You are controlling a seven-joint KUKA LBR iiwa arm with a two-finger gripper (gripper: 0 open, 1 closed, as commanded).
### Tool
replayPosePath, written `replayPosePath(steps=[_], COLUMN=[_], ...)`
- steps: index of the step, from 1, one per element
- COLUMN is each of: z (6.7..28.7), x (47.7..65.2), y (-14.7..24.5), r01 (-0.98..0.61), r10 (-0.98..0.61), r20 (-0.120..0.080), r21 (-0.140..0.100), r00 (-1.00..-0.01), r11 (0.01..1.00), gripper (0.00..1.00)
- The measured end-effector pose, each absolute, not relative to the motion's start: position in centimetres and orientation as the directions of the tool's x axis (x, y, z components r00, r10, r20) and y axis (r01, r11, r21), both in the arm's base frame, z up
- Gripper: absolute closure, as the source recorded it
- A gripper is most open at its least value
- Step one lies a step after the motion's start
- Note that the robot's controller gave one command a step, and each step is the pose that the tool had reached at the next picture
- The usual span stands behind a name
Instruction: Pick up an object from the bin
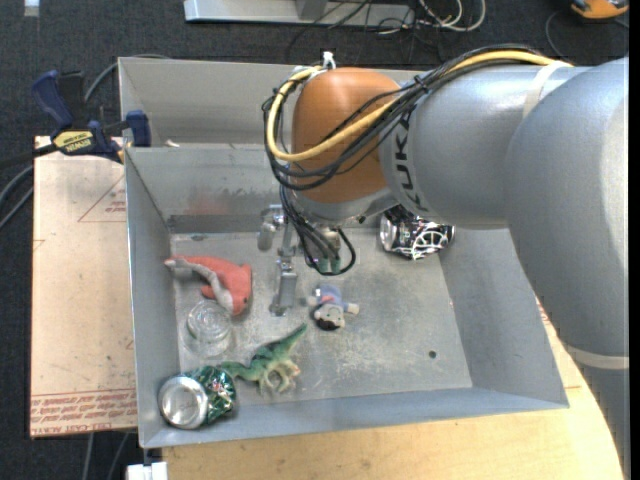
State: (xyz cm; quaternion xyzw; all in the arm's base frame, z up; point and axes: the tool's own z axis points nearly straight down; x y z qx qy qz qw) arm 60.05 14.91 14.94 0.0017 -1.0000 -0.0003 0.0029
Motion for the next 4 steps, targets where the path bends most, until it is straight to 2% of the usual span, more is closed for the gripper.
replayPosePath(steps=[1, 2, 3, 4], z=[15.4, 6.9, 10.0, 7.0], x=[60.2, 55.2, 58.4, 53.8], y=[14.8, 16.7, 18.7, 9.3], r01=[0.0, -0.087, -0.222, -0.214], r10=[0.0, -0.087, -0.222, -0.214], r20=[-0.001, 0.017, -0.008, 0.015], r21=[0.001, 0.0, 0.003, 0.002], r00=[-1.0, -0.996, -0.975, -0.977], r11=[1.0, 0.996, 0.975, 0.977], gripper=[0.0, 0.0, 0.0, 0.0])
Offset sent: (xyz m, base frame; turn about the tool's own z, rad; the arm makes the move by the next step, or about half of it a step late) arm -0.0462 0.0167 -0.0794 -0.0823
